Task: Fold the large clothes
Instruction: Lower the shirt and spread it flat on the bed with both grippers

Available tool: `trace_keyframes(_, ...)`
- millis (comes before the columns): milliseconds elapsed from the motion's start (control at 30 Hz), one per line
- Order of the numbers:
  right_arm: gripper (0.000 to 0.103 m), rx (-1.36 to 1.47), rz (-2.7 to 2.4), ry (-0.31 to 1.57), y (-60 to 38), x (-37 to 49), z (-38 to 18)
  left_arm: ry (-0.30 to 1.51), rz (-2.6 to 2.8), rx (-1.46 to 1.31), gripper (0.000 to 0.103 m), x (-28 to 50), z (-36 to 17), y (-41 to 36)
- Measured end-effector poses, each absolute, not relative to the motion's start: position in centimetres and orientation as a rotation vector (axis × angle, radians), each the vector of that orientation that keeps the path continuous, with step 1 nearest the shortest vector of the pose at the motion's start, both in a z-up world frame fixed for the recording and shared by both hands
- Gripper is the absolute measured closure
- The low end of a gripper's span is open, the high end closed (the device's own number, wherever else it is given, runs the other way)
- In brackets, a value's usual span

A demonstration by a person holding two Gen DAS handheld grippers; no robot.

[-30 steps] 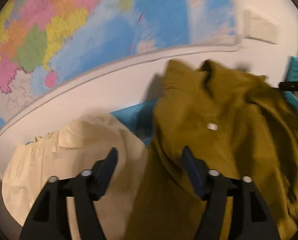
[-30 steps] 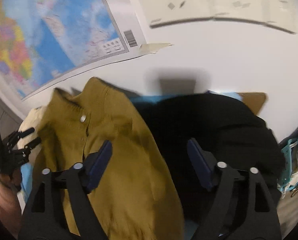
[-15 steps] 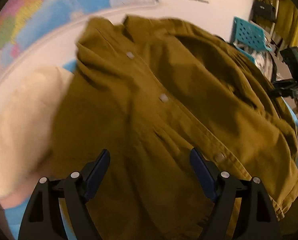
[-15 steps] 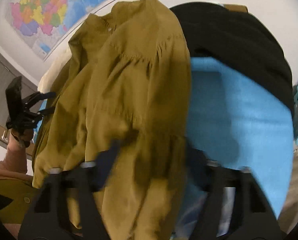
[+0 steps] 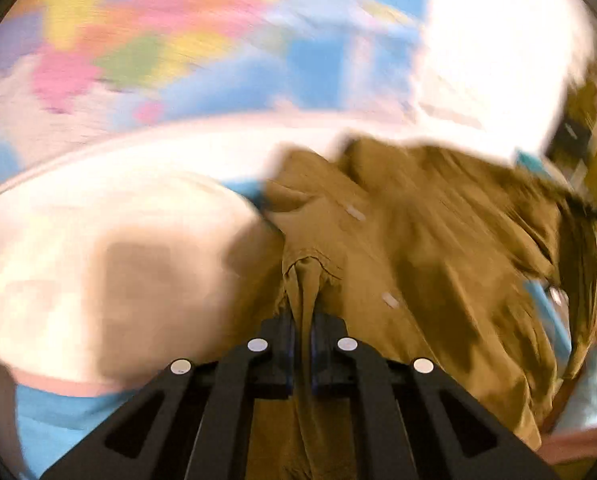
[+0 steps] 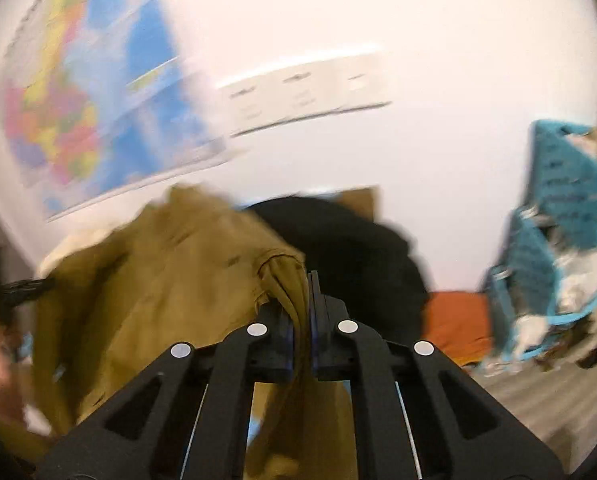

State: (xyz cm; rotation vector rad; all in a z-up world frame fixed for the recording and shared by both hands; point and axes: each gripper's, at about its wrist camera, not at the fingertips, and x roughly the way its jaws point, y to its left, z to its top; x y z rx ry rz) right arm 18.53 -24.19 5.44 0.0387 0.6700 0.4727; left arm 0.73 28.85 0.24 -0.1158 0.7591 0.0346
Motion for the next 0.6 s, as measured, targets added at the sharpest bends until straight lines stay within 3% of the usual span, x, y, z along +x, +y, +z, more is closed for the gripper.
trace_keyframes(100, 0.097, 0.062, 0.407, 0.743, -24.7, 21.6, 2.5, 0.76, 0.183, -0.138, 0.098, 0.5, 0.3, 33.2)
trace_keyframes(200, 0.092, 0.051, 0.327, 0.863, -24.3, 24.6, -2.9, 0.824, 0.319, -0.138, 0.088, 1.4, -1.9, 36.4)
trace_keyframes(233, 0.089, 0.049, 0.309, 0.907, -24.2, 25.3, -4.8, 0.852, 0.359, -0.133, 0.08, 1.8, -3.0, 37.3)
trace_keyframes(267, 0.08, 0.036, 0.27, 0.94, -24.0, 25.8, -6.4, 0.872, 0.399, -0.124, 0.064, 2.0, -3.7, 38.0)
trace_keyframes(333, 0.066, 0.054, 0.247, 0.972, -24.3, 25.8, -7.9, 0.903, 0.513, -0.078, 0.043, 1.9, -5.0, 39.2)
trace_keyframes(433, 0.053, 0.093, 0.227, 0.912, -25.0, 23.7, -6.3, 0.873, 0.527, -0.07, 0.035, 0.6, -4.6, 39.1)
trace_keyframes(467, 0.036, 0.116, 0.243, 0.876, -25.4, 22.6, -5.2, 0.851, 0.52, -0.066, 0.032, -0.1, -4.0, 38.7)
trace_keyframes(500, 0.027, 0.143, 0.282, 0.841, -25.6, 21.4, -4.3, 0.829, 0.502, -0.056, 0.03, -0.6, -3.3, 38.0)
trace_keyframes(567, 0.025, 0.15, 0.426, 0.791, -24.7, 17.7, -2.6, 0.79, 0.424, -0.044, 0.019, -2.1, -2.3, 36.2)
trace_keyframes(600, 0.023, 0.132, 0.474, 0.788, -24.0, 16.3, -2.3, 0.781, 0.383, -0.042, 0.019, -2.5, -2.0, 35.0)
